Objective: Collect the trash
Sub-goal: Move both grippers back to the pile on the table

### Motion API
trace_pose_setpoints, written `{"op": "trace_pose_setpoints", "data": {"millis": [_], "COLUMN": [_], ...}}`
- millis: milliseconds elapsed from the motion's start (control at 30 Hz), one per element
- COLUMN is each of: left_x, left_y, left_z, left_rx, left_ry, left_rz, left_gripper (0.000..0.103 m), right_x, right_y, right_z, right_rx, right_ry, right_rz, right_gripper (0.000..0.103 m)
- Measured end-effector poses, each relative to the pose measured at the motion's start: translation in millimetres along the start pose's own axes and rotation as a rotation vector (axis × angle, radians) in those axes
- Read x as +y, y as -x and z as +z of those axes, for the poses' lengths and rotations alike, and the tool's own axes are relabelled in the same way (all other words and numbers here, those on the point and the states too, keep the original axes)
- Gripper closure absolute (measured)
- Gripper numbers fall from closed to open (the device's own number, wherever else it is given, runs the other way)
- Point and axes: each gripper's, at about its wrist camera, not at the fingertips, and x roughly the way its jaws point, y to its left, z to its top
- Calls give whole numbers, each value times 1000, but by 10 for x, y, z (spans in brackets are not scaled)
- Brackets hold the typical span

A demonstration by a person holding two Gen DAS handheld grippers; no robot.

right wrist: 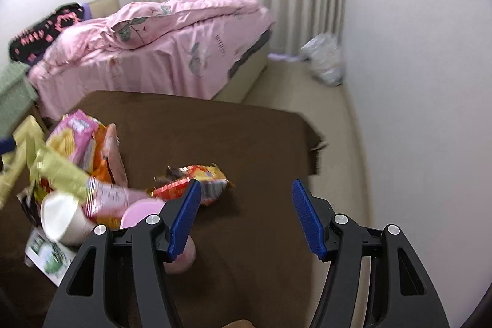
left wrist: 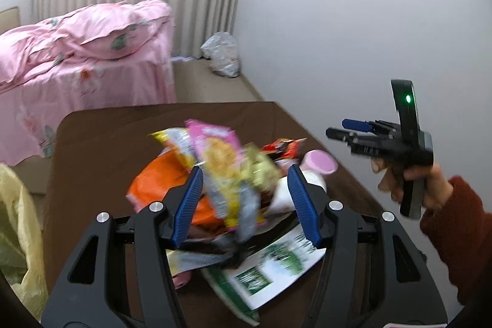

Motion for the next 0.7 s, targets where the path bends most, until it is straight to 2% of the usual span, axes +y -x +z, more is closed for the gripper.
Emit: {"op": "trace_pose_setpoints", "data": {"millis": [167,233,333,400,433,500,567,700], "left_x": [290,430,581,661,684,734,752,777], "left_y": [-4,14,24,37,48,57,80,132], "left_z": [-92,-150,-217,-260,-281,-305,-326,-390], "left_rx": [29,42,53,57,59,58,54,54], "left_ry": [46,81,119,148,163,183,189,203], "left_rz": [88,108,131,135,135,128,124,111], "left_gripper": [49,49,49,49,49,49,49,49], "right_x": [-202,-239,-189,-128,-82,-18,56,156], "right_y": [-513,-716,-882,-919,-909,-832,-703,-407], "right_z": [120,73,-25,-66,-77,-54,13,155], "right_rx": [92,161,222,234,236,217,178,113], "right_ry": [-218,-305,-362,-359,-343,-298,-248,-180], "right_rz": [177,225,286,320,324,293,261,220], "right_gripper": [45,48,57,80,83,95,99,99]}}
